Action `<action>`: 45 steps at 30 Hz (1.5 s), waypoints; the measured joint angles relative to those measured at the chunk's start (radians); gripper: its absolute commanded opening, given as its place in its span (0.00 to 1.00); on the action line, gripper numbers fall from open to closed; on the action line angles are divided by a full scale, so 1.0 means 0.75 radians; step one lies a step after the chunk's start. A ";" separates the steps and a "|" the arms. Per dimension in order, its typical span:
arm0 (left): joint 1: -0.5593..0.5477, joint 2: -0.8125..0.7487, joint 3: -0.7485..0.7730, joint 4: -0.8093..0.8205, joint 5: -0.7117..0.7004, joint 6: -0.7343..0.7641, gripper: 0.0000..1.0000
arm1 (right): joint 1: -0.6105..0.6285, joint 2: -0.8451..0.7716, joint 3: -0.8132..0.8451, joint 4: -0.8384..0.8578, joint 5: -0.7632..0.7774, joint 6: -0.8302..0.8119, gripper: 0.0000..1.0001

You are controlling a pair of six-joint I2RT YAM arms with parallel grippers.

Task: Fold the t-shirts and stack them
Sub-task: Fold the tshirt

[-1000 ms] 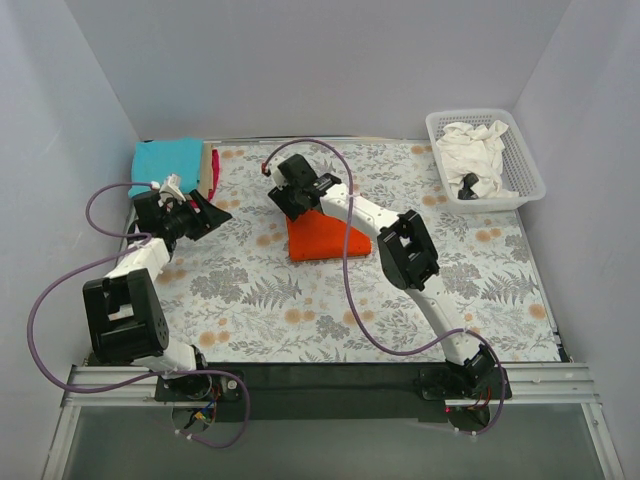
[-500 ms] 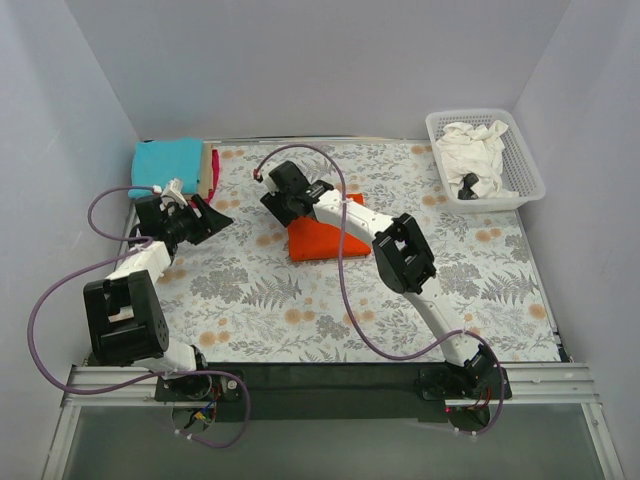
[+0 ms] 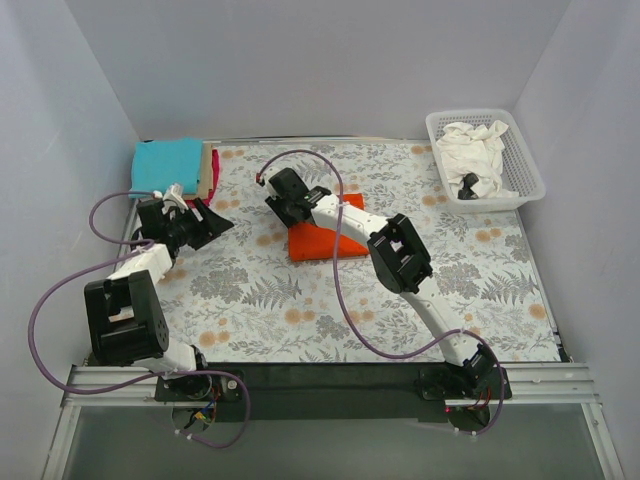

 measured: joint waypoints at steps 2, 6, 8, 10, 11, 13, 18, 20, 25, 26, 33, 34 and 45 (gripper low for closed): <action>-0.011 0.001 -0.018 -0.001 -0.012 -0.012 0.58 | -0.005 0.005 0.000 0.004 0.000 0.007 0.08; -0.090 0.007 -0.056 0.012 -0.033 -0.031 0.58 | -0.011 0.006 0.000 0.009 0.004 0.037 0.01; -0.131 0.021 -0.079 0.066 -0.019 -0.068 0.59 | -0.015 0.002 0.000 0.008 -0.004 0.057 0.01; -0.161 0.052 -0.115 0.165 0.012 -0.117 0.60 | -0.022 -0.004 -0.002 0.003 -0.024 0.084 0.01; -0.171 0.076 -0.135 0.219 0.022 -0.143 0.61 | -0.030 -0.008 -0.003 -0.001 -0.042 0.106 0.01; -0.200 0.141 -0.164 0.334 0.041 -0.206 0.61 | -0.048 -0.023 -0.014 -0.013 -0.097 0.157 0.01; -0.323 0.370 -0.161 0.615 0.060 -0.363 0.63 | -0.097 -0.066 -0.019 -0.039 -0.217 0.276 0.01; -0.381 0.453 -0.148 0.728 0.072 -0.435 0.63 | -0.114 -0.081 -0.019 -0.040 -0.255 0.314 0.01; -0.478 0.609 -0.097 1.027 0.066 -0.600 0.71 | -0.131 -0.091 -0.018 -0.041 -0.313 0.377 0.01; -0.486 0.635 -0.086 1.078 0.064 -0.630 0.72 | -0.131 -0.091 -0.018 -0.042 -0.322 0.385 0.01; -0.536 0.756 0.000 1.253 0.036 -0.746 0.73 | -0.135 -0.091 -0.018 -0.042 -0.366 0.418 0.01; -0.546 0.767 0.010 1.263 0.024 -0.757 0.73 | -0.135 -0.091 -0.018 -0.042 -0.369 0.421 0.01; -0.658 0.815 0.073 1.268 -0.167 -0.821 0.65 | -0.172 -0.091 -0.017 -0.035 -0.375 0.512 0.01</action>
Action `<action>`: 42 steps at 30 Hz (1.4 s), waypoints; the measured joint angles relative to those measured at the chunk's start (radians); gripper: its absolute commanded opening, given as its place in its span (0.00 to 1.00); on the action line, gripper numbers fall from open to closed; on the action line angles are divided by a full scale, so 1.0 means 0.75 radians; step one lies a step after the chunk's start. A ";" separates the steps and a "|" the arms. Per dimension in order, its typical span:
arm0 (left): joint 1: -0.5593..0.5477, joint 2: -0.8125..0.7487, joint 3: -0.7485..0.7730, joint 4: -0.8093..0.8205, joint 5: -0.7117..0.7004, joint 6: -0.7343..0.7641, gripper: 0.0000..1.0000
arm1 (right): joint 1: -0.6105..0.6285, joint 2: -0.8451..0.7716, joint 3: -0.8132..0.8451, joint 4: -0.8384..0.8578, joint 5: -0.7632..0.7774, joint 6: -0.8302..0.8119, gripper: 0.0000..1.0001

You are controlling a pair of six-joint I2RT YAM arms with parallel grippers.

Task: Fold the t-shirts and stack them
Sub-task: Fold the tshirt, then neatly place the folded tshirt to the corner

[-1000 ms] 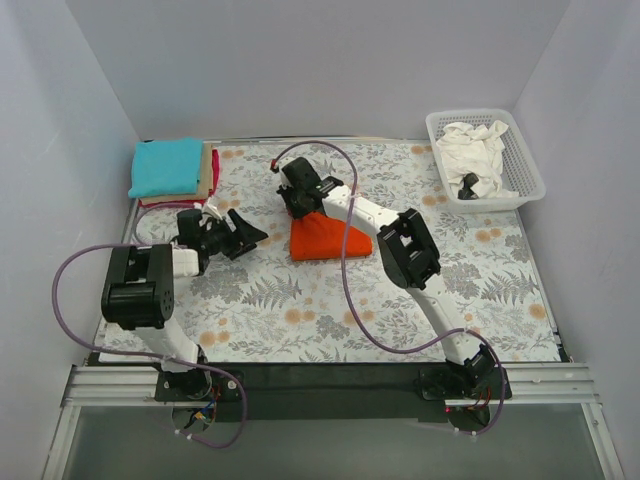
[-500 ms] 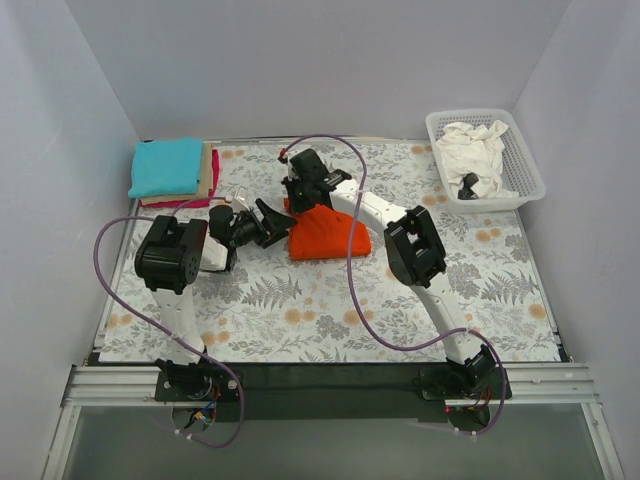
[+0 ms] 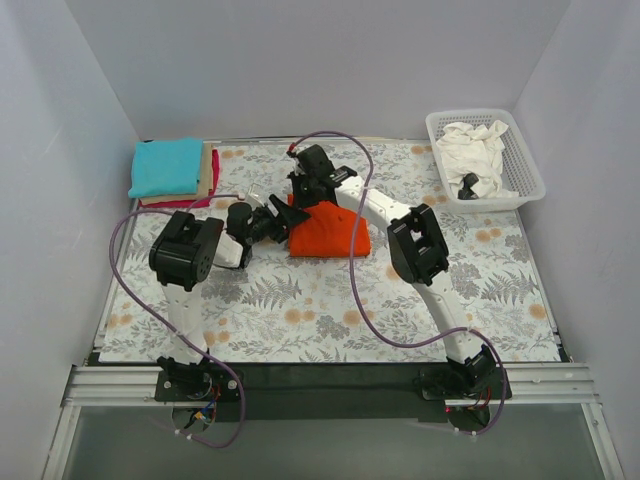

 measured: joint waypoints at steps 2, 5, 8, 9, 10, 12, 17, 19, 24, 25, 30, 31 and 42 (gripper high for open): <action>-0.013 0.019 0.028 -0.015 -0.032 -0.006 0.62 | -0.007 0.000 0.001 0.002 -0.006 0.016 0.01; -0.023 0.050 0.077 -0.035 -0.051 -0.009 0.59 | -0.020 0.000 0.001 0.009 -0.010 0.044 0.01; -0.030 0.084 0.122 -0.041 -0.063 -0.017 0.53 | -0.030 0.000 0.001 0.022 -0.012 0.073 0.01; -0.032 0.093 0.133 -0.045 -0.068 -0.019 0.51 | -0.032 0.000 0.001 0.026 -0.013 0.081 0.01; -0.034 0.104 0.146 -0.053 -0.078 -0.020 0.44 | -0.033 0.000 0.001 0.027 -0.015 0.089 0.01; -0.038 0.121 0.170 -0.090 -0.103 -0.011 0.28 | -0.032 0.000 0.001 0.028 -0.019 0.109 0.01; -0.042 0.129 0.303 -0.385 -0.162 0.054 0.00 | -0.035 0.000 0.001 0.024 0.019 0.120 0.11; -0.043 0.126 0.373 -0.515 -0.176 0.105 0.00 | -0.048 0.000 0.002 0.036 0.040 0.117 0.28; -0.010 0.120 0.570 -0.876 -0.216 0.284 0.00 | -0.089 -0.016 0.004 0.037 0.108 0.089 0.71; 0.007 0.121 0.618 -0.963 -0.229 0.330 0.00 | -0.099 -0.024 0.004 0.035 0.124 0.078 0.77; 0.093 0.160 0.906 -1.381 -0.393 0.634 0.00 | -0.185 -0.107 -0.004 0.030 0.181 -0.020 0.98; 0.102 0.189 0.988 -1.459 -0.445 0.698 0.00 | -0.204 -0.129 -0.012 0.036 0.185 -0.038 0.98; 0.140 0.482 1.711 -1.963 -0.863 1.222 0.09 | -0.377 -0.406 -0.220 0.081 0.200 -0.219 0.98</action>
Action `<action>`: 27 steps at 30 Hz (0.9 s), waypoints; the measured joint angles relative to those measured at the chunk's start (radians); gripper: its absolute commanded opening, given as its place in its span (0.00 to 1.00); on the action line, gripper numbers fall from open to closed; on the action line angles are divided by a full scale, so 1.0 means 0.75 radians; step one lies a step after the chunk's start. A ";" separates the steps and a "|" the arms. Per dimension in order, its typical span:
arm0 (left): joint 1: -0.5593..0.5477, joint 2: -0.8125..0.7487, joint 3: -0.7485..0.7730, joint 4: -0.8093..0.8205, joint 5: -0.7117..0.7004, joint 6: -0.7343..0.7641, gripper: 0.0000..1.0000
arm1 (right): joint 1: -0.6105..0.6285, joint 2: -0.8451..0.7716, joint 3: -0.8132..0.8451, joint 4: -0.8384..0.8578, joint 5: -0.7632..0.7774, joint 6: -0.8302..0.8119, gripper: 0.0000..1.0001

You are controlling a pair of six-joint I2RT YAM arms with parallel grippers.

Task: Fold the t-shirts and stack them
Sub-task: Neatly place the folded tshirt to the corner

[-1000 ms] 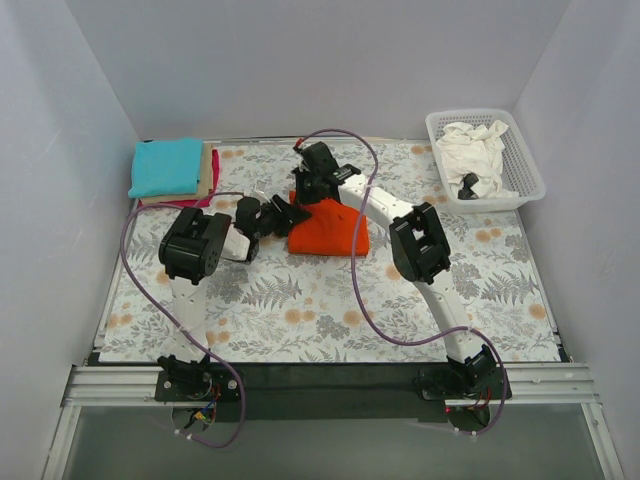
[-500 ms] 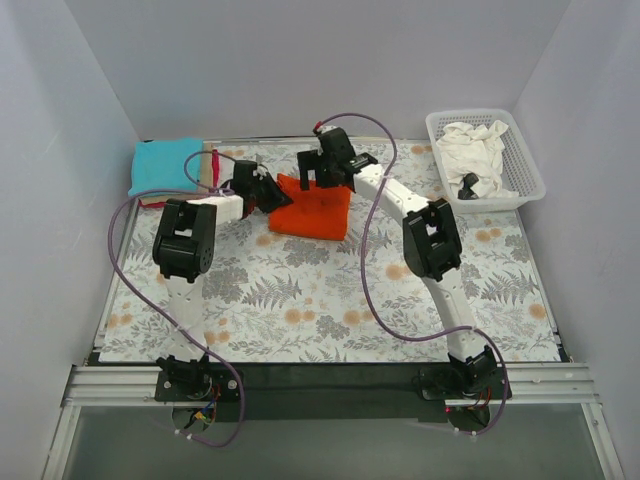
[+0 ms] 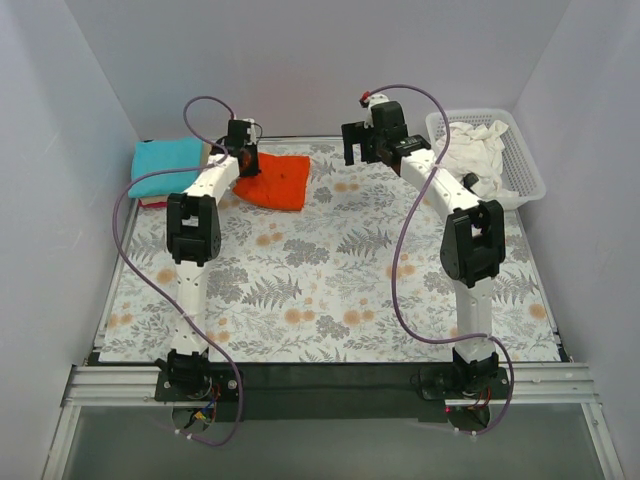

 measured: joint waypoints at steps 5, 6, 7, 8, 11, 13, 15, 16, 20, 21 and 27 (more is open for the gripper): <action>0.060 0.071 0.231 -0.121 -0.005 0.132 0.02 | 0.001 -0.005 -0.063 0.002 -0.024 -0.037 0.98; 0.072 0.070 0.247 -0.126 -0.006 0.150 0.00 | 0.002 -0.005 -0.066 -0.002 -0.030 -0.040 0.98; 0.085 0.070 0.260 -0.126 -0.006 0.173 0.00 | 0.003 -0.005 -0.066 -0.004 -0.035 -0.044 0.98; 0.095 0.068 0.267 -0.126 -0.008 0.196 0.00 | 0.003 -0.005 -0.066 -0.004 -0.040 -0.049 0.98; 0.128 0.057 0.266 -0.126 -0.020 0.247 0.00 | 0.003 -0.005 -0.066 -0.003 -0.052 -0.060 0.98; 0.139 0.052 0.262 -0.118 -0.031 0.270 0.00 | 0.003 -0.005 -0.068 -0.003 -0.057 -0.064 0.98; 0.143 0.046 0.260 -0.107 -0.039 0.290 0.00 | 0.003 -0.005 -0.069 -0.003 -0.058 -0.065 0.98; 0.144 0.041 0.260 -0.100 -0.042 0.300 0.00 | 0.003 -0.005 -0.072 -0.002 -0.059 -0.067 0.98; 0.144 0.017 0.265 -0.069 -0.049 0.355 0.00 | 0.003 -0.008 -0.110 0.009 -0.062 -0.071 0.98; 0.144 0.012 0.268 -0.062 -0.052 0.372 0.00 | 0.003 -0.009 -0.123 0.011 -0.062 -0.074 0.98; 0.144 -0.031 0.271 0.014 -0.086 0.487 0.00 | 0.003 -0.011 -0.165 0.013 -0.061 -0.087 0.98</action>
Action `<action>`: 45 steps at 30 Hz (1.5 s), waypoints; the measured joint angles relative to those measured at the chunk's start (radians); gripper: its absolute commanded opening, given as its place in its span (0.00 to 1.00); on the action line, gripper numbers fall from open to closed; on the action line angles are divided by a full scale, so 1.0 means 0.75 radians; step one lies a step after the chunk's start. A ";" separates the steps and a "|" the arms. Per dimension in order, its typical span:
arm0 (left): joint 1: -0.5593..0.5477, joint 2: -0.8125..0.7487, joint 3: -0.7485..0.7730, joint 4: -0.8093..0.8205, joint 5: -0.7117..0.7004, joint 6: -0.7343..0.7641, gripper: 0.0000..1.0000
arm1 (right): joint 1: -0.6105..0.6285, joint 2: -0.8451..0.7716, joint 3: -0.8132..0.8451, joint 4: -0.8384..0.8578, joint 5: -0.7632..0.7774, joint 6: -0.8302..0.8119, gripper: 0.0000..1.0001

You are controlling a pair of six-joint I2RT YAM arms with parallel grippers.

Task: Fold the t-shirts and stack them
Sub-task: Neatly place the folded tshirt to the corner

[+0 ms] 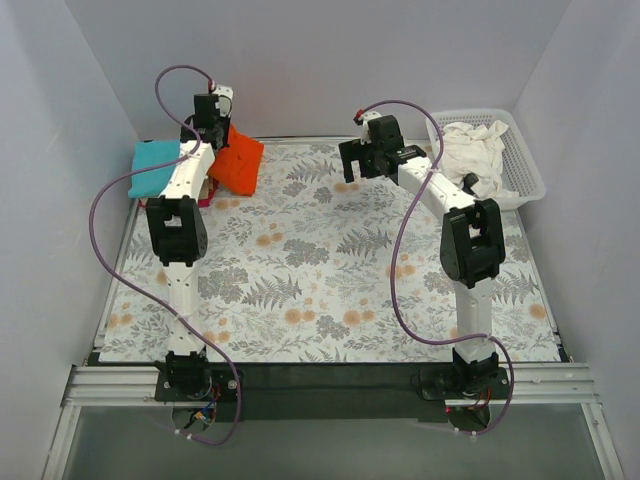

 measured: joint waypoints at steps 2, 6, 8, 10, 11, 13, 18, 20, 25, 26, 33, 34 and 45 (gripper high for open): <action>0.005 -0.018 0.000 0.019 -0.011 0.032 0.00 | 0.000 -0.001 0.000 0.003 0.000 -0.005 0.98; 0.022 -0.044 0.000 0.052 -0.033 0.083 0.00 | 0.000 -0.006 0.000 0.005 0.001 -0.009 0.98; 0.033 -0.049 0.000 0.061 -0.040 0.103 0.00 | 0.000 -0.007 0.000 0.005 0.001 -0.010 0.98; 0.044 -0.051 0.000 0.067 -0.044 0.120 0.00 | 0.000 -0.009 0.000 0.005 0.001 -0.010 0.98; 0.048 -0.052 -0.003 0.070 -0.046 0.129 0.00 | 0.000 -0.009 0.000 0.005 0.000 -0.010 0.98; 0.054 -0.060 -0.019 0.081 -0.048 0.148 0.00 | 0.000 -0.009 0.000 0.005 0.000 -0.010 0.98; 0.087 -0.076 -0.035 0.091 -0.045 0.188 0.00 | 0.000 -0.009 -0.001 0.005 0.000 -0.011 0.98; 0.098 -0.087 -0.036 0.090 -0.045 0.205 0.00 | 0.000 -0.009 -0.001 0.005 0.000 -0.011 0.98; 0.111 -0.150 -0.049 0.094 -0.039 0.235 0.00 | 0.000 -0.009 -0.002 0.005 0.001 -0.012 0.98; 0.113 -0.165 -0.054 0.094 -0.039 0.240 0.00 | 0.000 -0.009 -0.002 0.005 0.001 -0.012 0.98; 0.119 -0.236 -0.055 0.119 -0.015 0.269 0.00 | 0.000 -0.015 -0.009 0.005 -0.001 -0.012 0.98; 0.119 -0.239 -0.055 0.120 -0.013 0.273 0.00 | 0.000 -0.015 -0.009 0.005 -0.001 -0.012 0.98; 0.123 -0.244 -0.124 0.094 0.040 0.264 0.00 | 0.000 -0.016 -0.010 0.005 -0.001 -0.015 0.98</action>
